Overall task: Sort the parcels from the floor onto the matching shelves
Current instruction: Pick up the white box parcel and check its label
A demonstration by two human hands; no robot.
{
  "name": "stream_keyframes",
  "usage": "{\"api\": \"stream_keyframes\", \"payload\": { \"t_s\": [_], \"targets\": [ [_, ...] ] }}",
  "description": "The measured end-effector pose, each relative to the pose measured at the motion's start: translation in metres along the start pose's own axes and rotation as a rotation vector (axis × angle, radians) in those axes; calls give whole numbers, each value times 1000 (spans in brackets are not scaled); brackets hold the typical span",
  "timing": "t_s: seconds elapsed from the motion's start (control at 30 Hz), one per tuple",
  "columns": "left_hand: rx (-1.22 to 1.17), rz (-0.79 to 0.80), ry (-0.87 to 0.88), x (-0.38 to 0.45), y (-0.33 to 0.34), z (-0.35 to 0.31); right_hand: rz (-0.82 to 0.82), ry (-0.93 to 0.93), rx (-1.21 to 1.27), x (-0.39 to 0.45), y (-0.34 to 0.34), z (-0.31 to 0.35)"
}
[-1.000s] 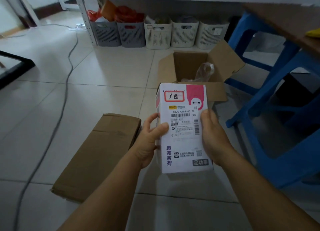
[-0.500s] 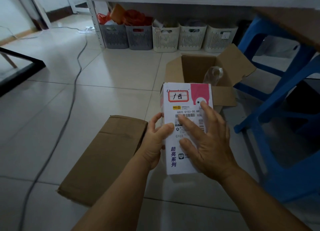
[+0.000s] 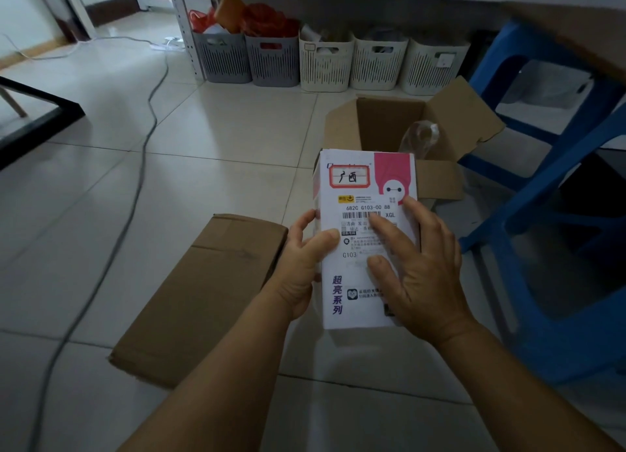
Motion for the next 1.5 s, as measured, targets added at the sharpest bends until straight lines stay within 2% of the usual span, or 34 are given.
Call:
{"api": "stream_keyframes", "payload": {
  "t_s": [0.8,1.5],
  "targets": [
    [-27,-39,21,1,-11,-5,57,-214,2,-14,10,32],
    [-54,-41,46,1,-10,-10,25,-102,0,-8,-8,5]
  ]
}}
Point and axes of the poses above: each hand's wrist, its own x-axis towards the middle knuckle, its own y-axis out of the palm, z = x × y, the point moved 9 cm from there along x, towards the middle knuckle, and after that the axes turned 4 degrees about -z, right-handed, at the moved point
